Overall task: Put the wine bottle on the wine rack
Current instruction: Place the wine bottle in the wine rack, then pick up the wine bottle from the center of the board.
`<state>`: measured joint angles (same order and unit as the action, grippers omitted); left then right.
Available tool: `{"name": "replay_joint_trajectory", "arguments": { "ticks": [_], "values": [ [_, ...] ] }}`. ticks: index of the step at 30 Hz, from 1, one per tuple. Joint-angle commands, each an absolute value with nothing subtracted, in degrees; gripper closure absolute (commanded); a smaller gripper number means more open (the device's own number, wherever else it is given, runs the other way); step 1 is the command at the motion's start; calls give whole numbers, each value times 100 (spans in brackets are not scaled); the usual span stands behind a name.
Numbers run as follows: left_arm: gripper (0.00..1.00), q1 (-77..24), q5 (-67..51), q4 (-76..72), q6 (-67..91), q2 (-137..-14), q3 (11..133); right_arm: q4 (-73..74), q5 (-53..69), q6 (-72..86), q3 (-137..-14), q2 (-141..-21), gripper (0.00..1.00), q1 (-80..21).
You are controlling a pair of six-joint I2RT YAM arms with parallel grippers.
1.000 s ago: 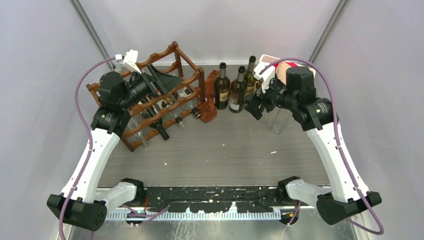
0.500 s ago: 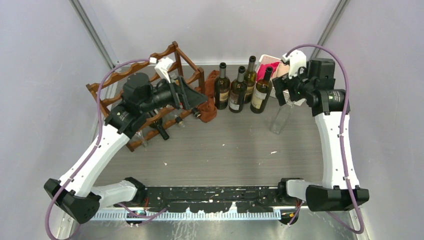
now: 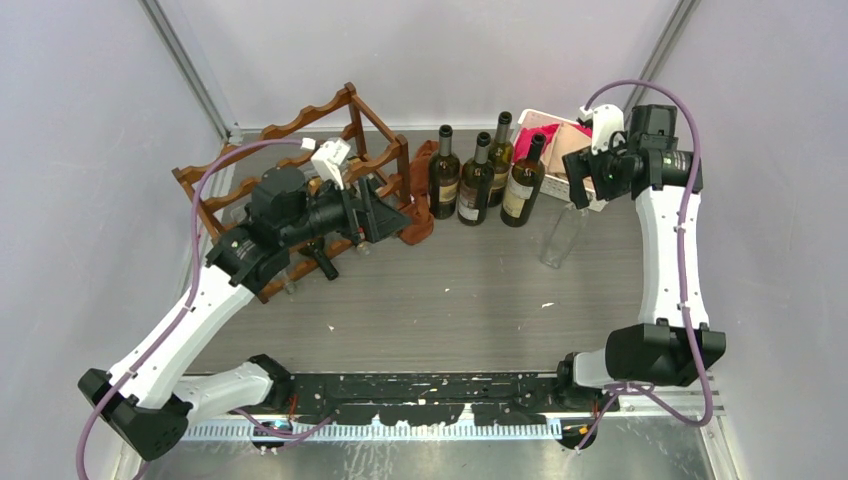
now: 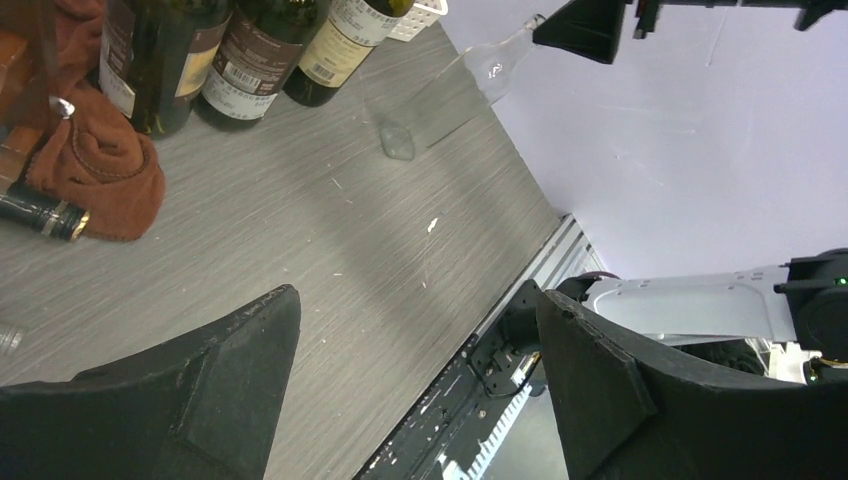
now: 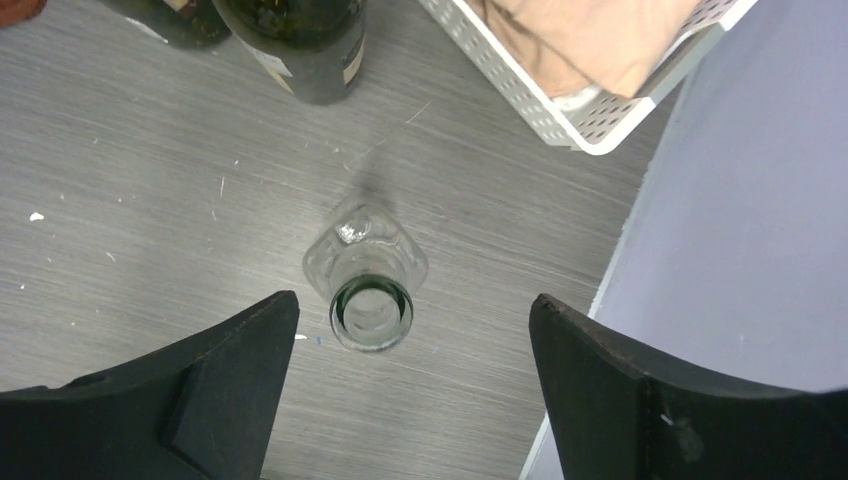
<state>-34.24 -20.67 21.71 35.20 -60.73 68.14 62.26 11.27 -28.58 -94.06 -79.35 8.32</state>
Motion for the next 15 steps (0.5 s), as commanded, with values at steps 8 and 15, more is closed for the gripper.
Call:
{"name": "replay_joint_trajectory", "arguments": {
  "ticks": [8,15],
  "values": [
    [14,-3438,-2046,2031,3491,-5731,6631,6661,1415,-2742,-9568,-8544,39,828],
    [14,-3445,-2369,1871,3153,-5849,6570,6740,1668,-2730,-9784,-8535,91,842]
  ]
}}
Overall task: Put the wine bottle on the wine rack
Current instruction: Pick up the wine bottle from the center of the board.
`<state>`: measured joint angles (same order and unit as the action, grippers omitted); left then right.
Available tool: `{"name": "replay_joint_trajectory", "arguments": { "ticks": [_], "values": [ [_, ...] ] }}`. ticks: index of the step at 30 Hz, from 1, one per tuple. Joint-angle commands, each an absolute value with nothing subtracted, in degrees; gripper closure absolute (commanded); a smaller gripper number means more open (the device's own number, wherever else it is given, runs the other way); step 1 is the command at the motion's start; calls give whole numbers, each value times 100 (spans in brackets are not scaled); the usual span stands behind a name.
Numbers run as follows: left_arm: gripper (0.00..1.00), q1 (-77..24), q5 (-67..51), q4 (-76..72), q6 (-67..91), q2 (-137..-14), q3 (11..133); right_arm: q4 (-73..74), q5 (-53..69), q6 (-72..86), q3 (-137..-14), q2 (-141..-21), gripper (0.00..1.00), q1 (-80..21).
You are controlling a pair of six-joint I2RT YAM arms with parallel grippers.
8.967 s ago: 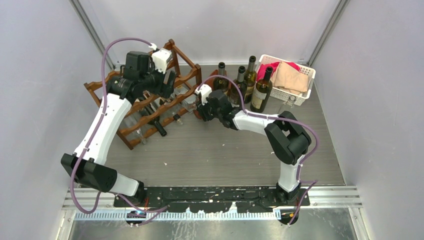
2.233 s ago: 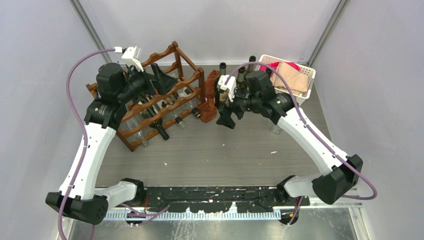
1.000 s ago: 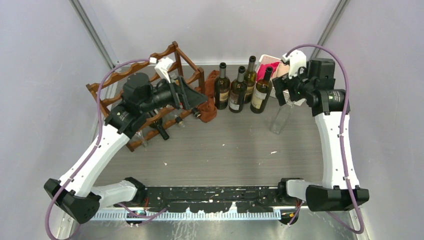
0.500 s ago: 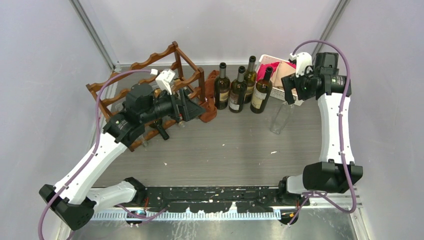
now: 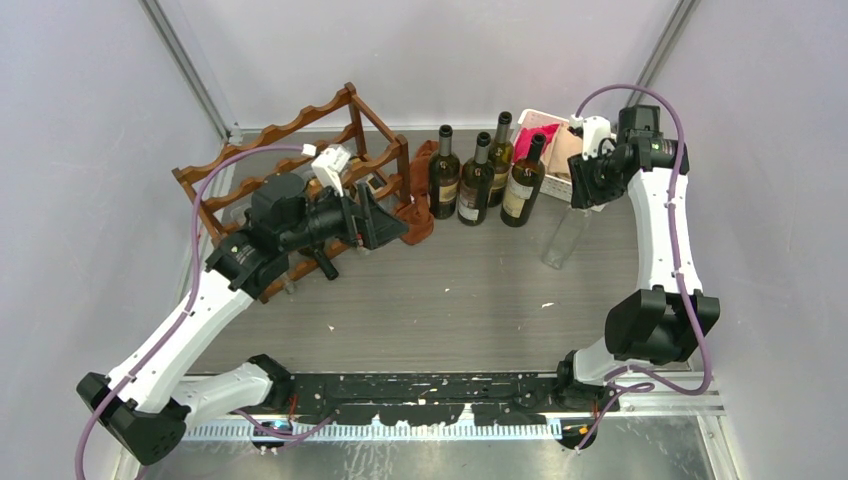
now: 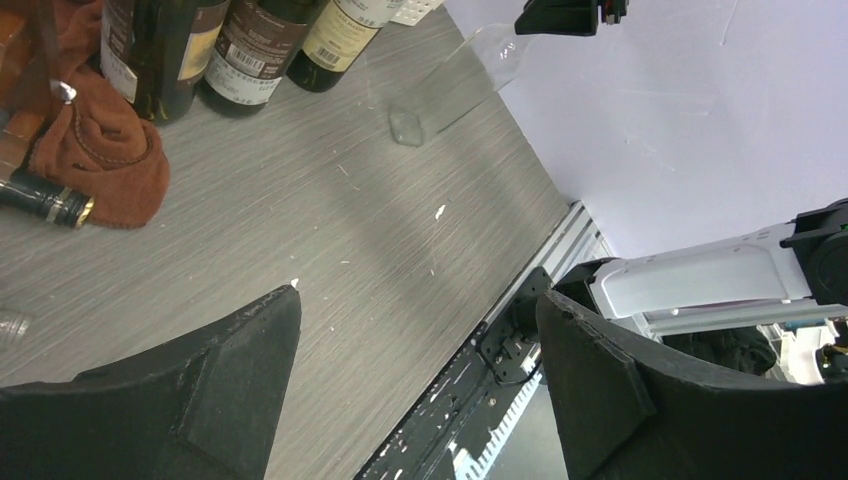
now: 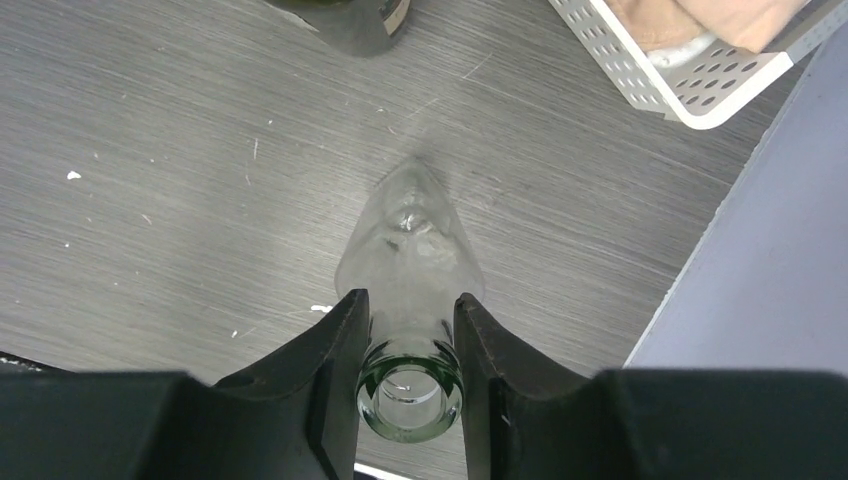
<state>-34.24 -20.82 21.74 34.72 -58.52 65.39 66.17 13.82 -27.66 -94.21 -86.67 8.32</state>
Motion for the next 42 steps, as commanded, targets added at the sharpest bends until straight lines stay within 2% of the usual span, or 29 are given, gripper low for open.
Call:
{"name": "replay_joint_trajectory", "arguments": {
  "ticks": [1,5,9,11,15,18,25,37,42],
  "values": [
    [14,-3456,-2501,1796,3073,-5872,6559,6838,1803,-2697,-9886,-8512,94,843],
    [14,-3665,-2787,1283,2470,-5921,6415,7492,2629,-2403,-10323,-8464,98,853],
    [12,-4031,-2734,824,1643,-5991,6208,7686,3697,-1873,-10229,-8283,99,853],
    [11,-4195,-2681,656,1336,-6083,6139,7682,4162,-1628,-10063,-8174,99,852],
    [1,-4557,-2564,189,839,-6284,5939,7337,5040,-993,-9484,-7929,99,845],
    [0,-4711,-2403,-111,585,-6480,5749,6870,5536,-478,-8942,-7741,99,844],
    [0,-4799,-2444,-631,235,-7050,5532,5750,5981,603,-7980,-7374,99,712],
    [0,-5150,-1649,-705,-1139,-7820,5548,5244,6472,665,-7352,-7335,99,628],
    [0,-5137,-2195,-441,-1658,-8015,5660,5375,6575,359,-7301,-7262,99,600]
  ]
}}
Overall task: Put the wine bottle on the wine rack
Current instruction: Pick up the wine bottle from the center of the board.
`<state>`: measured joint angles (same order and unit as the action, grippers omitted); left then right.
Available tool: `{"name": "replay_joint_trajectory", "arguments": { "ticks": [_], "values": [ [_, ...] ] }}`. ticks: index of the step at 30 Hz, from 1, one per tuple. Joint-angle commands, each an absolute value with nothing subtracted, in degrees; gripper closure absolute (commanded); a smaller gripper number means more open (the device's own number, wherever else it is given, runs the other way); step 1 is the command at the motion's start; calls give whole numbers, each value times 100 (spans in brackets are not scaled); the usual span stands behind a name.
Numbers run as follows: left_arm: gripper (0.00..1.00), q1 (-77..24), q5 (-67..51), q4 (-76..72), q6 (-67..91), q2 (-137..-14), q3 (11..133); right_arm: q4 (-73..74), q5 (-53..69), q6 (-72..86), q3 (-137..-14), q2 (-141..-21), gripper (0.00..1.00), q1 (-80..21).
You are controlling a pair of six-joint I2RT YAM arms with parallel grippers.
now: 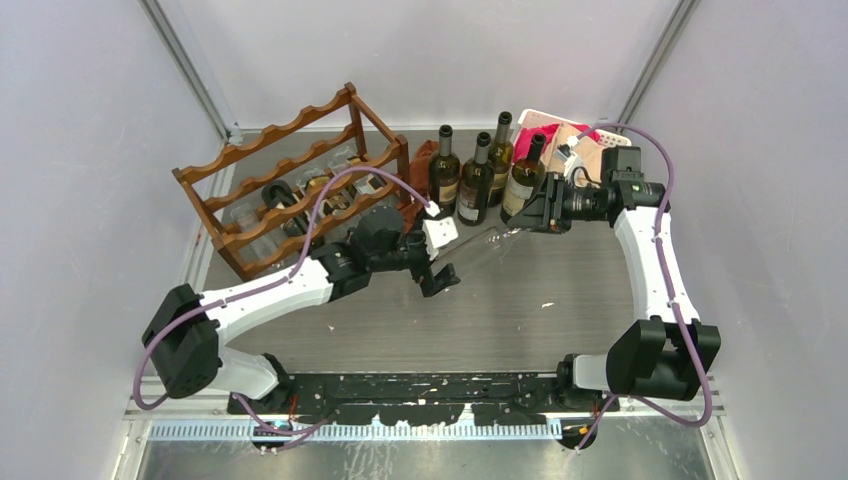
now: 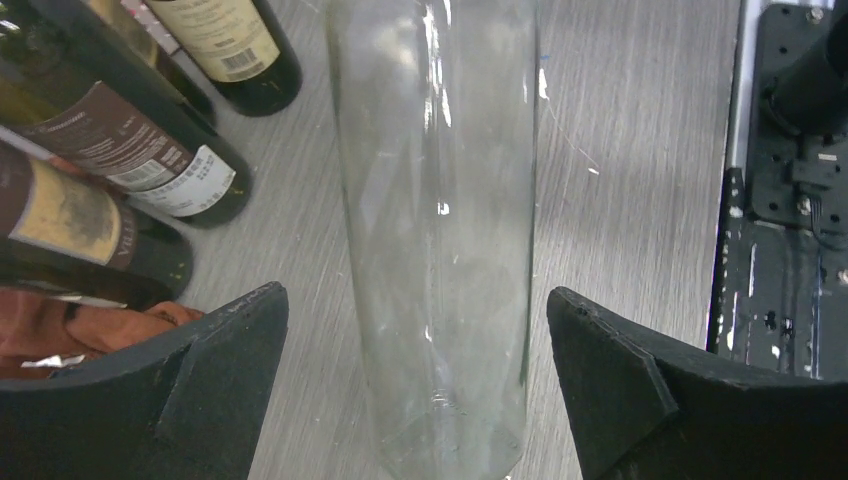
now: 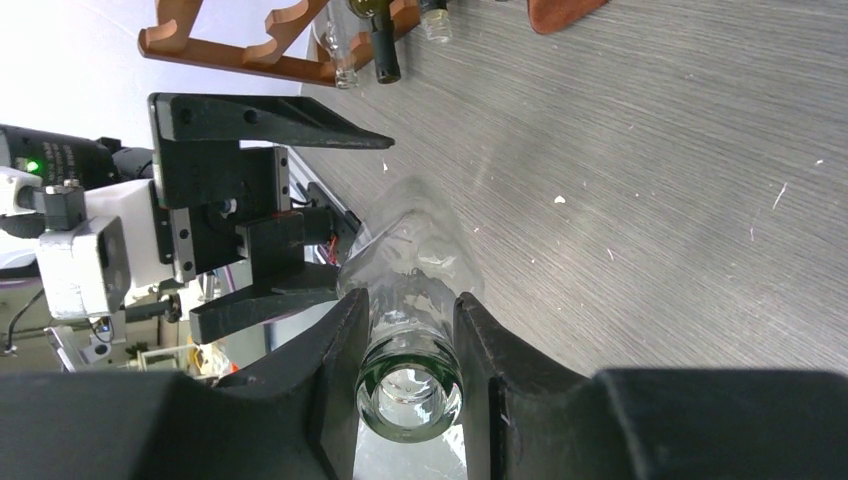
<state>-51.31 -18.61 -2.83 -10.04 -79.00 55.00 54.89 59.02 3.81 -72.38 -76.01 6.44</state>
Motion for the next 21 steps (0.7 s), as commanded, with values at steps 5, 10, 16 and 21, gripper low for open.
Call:
{"name": "replay_joint_trajectory", "arguments": {
  "ticks": [5,10,16,21],
  "values": [
    [0,-4951,-3672,188,-1400,-8390,6040,5904,6743,-627,-7414,-7233,99,556],
    [0,-4838,-4440,88,-927,-8512,5997,6228,6998,-1215,-7389,-7203,99,528],
    [4,-4790,-4766,242,-405,-8744,6081,6382,7168,-1521,-7357,-7177,99,519],
    [3,-4790,-4727,-456,-30,-8754,5778,6361,7176,-1564,-7322,-7153,99,519]
  ]
}}
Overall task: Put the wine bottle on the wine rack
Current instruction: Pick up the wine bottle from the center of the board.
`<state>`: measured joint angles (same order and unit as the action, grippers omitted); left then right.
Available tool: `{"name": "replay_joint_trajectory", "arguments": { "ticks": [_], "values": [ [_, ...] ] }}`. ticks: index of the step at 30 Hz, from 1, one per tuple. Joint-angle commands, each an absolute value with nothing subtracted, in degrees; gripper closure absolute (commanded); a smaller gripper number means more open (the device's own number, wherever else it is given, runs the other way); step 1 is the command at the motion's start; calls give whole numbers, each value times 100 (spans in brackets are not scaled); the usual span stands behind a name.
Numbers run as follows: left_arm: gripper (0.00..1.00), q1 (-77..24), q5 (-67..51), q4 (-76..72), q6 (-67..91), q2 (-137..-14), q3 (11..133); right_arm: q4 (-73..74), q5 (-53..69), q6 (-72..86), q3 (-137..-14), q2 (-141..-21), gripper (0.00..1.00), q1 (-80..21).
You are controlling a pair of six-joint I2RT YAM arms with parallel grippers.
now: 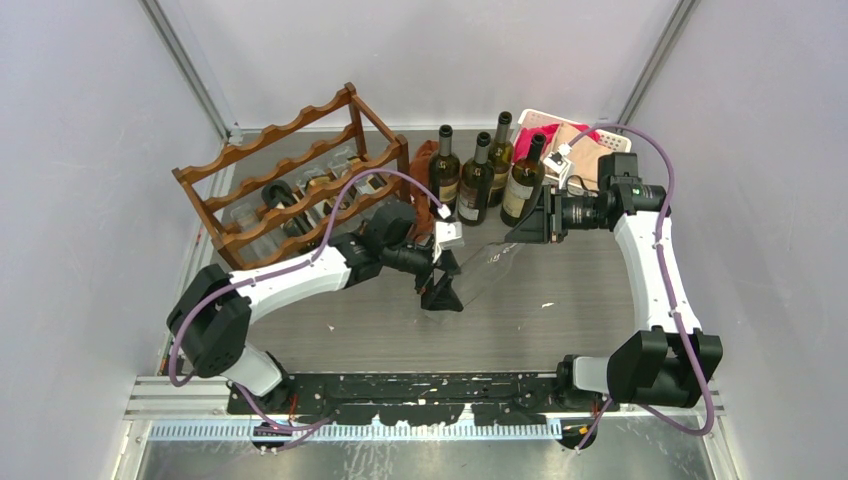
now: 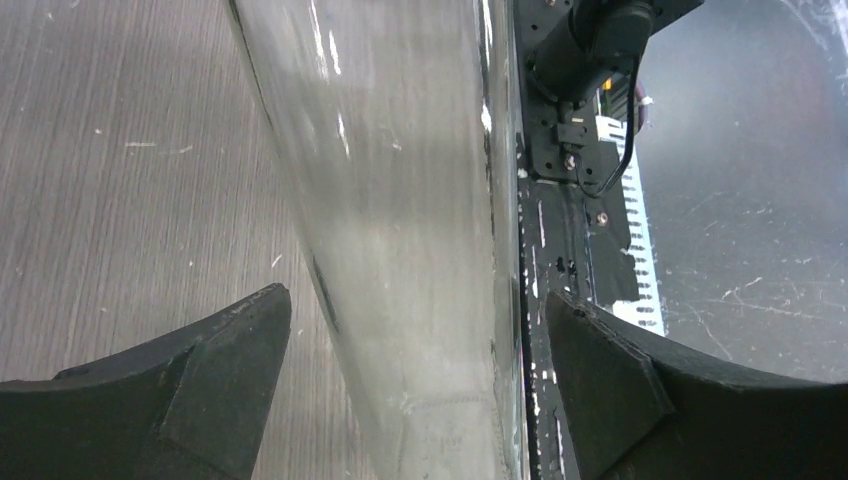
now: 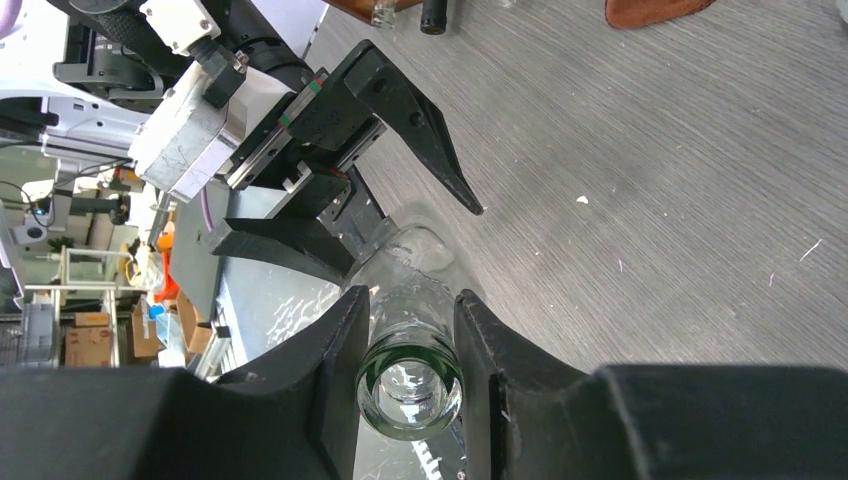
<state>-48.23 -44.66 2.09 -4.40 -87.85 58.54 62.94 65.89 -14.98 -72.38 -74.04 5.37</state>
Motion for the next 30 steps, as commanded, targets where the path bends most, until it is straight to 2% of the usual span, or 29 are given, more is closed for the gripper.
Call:
{"name": "replay_joint_trajectory", "arguments": {
  "ticks": [1,11,14,15,16,17,18,19,20,21,23,27,30],
  "values": [
    [3,-4797,-4691,-580,-27,-8758,5720,6355,7172,-1561,-7321,-7147,99,519],
    [1,-5012,-3867,-1005,-80,-8728,5289,6180,7139,-1336,-7249,-7102,99,519],
    [4,-5027,-3546,-1252,-81,-8636,5096,6192,7106,-1333,-7226,-7093,99,519],
    [8,-5027,-3477,-1294,-84,-8597,5062,6190,7094,-1335,-7213,-7089,99,519],
    [17,-5027,-3451,-1274,-94,-8574,5059,6194,7076,-1336,-7197,-7084,99,519],
    [30,-5027,-3457,-1149,-168,-8564,5108,6200,7047,-1350,-7186,-7075,99,519],
    [60,-5027,-3476,-960,-281,-8556,5212,6247,7005,-1411,-7174,-7075,99,519],
    [86,-5027,-3411,-717,-368,-8536,5308,6361,6958,-1528,-7172,-7083,98,519],
    [96,-5027,-3414,-524,-483,-8501,5366,6517,6897,-1752,-7170,-7098,97,519],
    [99,-5027,-3411,-338,-649,-8436,5395,6786,6816,-2084,-7190,-7110,91,519],
    [100,-5025,-3365,-33,-965,-8286,5441,7452,6604,-2960,-7260,-7191,68,519],
    [100,-5025,-3327,1045,-1678,-8159,5715,8604,6072,-4653,-7411,-7443,28,519],
    [100,-5027,-3401,1624,-2021,-8169,5925,8932,5710,-5453,-7592,-7540,9,519]
  ]
}}
